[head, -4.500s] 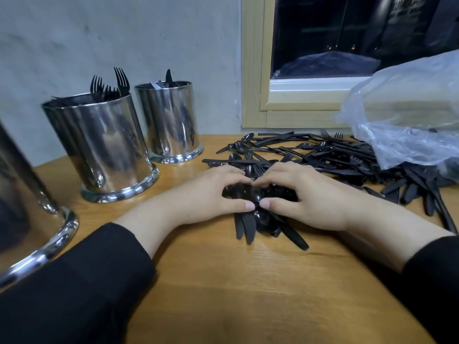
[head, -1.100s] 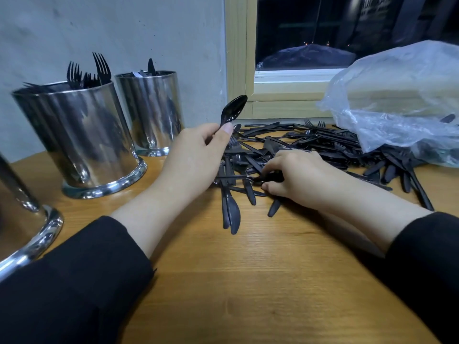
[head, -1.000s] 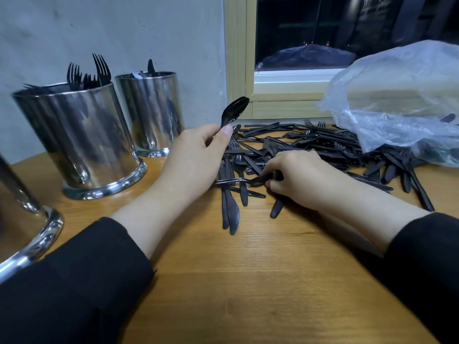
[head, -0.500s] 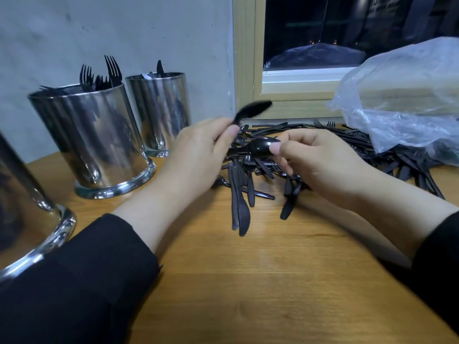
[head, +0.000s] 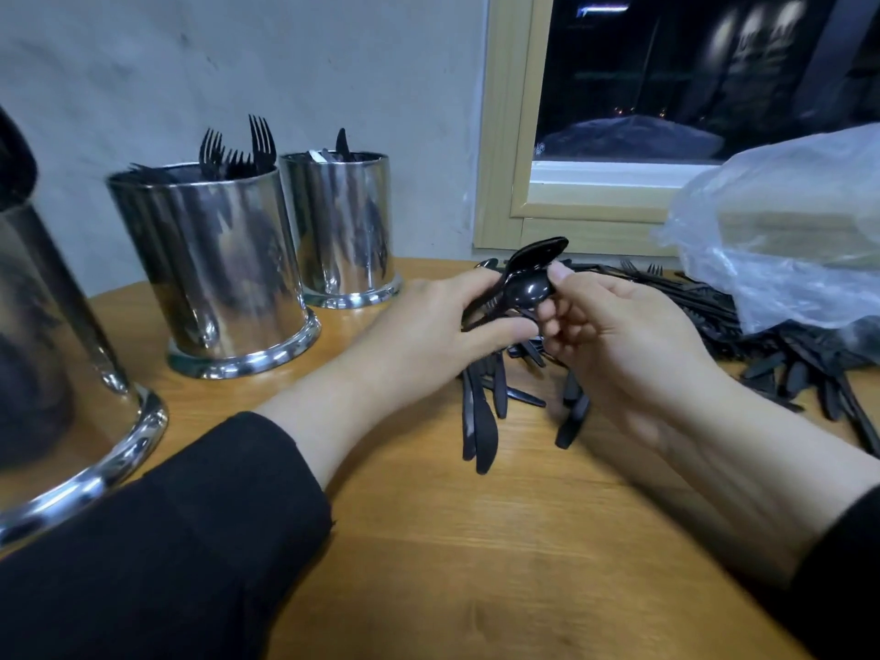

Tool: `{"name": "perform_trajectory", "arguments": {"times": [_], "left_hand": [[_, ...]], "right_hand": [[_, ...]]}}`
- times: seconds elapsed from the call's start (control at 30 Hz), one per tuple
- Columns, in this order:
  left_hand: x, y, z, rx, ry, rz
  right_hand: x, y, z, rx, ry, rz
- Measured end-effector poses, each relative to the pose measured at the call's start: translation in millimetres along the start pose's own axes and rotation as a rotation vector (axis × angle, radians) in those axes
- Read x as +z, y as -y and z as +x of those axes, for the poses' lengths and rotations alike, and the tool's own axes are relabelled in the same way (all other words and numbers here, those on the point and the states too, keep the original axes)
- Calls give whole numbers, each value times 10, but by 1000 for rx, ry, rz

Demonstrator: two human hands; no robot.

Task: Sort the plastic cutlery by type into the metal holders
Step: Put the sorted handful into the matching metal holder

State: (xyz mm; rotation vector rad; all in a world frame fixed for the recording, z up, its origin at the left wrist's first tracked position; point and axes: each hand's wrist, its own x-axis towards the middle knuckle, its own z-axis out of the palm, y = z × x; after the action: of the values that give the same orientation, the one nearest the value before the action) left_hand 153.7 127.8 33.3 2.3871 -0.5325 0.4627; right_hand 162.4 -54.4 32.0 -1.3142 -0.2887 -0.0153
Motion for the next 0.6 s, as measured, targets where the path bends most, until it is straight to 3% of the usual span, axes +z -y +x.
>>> {"name": "perform_trajectory", "arguments": {"times": [0.1,0.13,0.23,0.33,0.43,0.6], "left_hand": [[-12,67,41,-26,-71,98],[-23,95,50,-60,-131,87],[-67,155,77,-179,-310,-51],[-78,175,81,-267,-390,-187],[-58,196,84,-330,-412,-352],[-51,192,90,-429,-427,-518]], "right_hand": [[-11,-35,-2,-25,-23,-96],[-29,-62,18,-62,-35,-244],[-56,-138,113,-217,73,-1018],[16,-202,173,-195,243,-1414],[65,-268,191,-187,247,-1499],[31,-281,168,-143,181,-1345]]}}
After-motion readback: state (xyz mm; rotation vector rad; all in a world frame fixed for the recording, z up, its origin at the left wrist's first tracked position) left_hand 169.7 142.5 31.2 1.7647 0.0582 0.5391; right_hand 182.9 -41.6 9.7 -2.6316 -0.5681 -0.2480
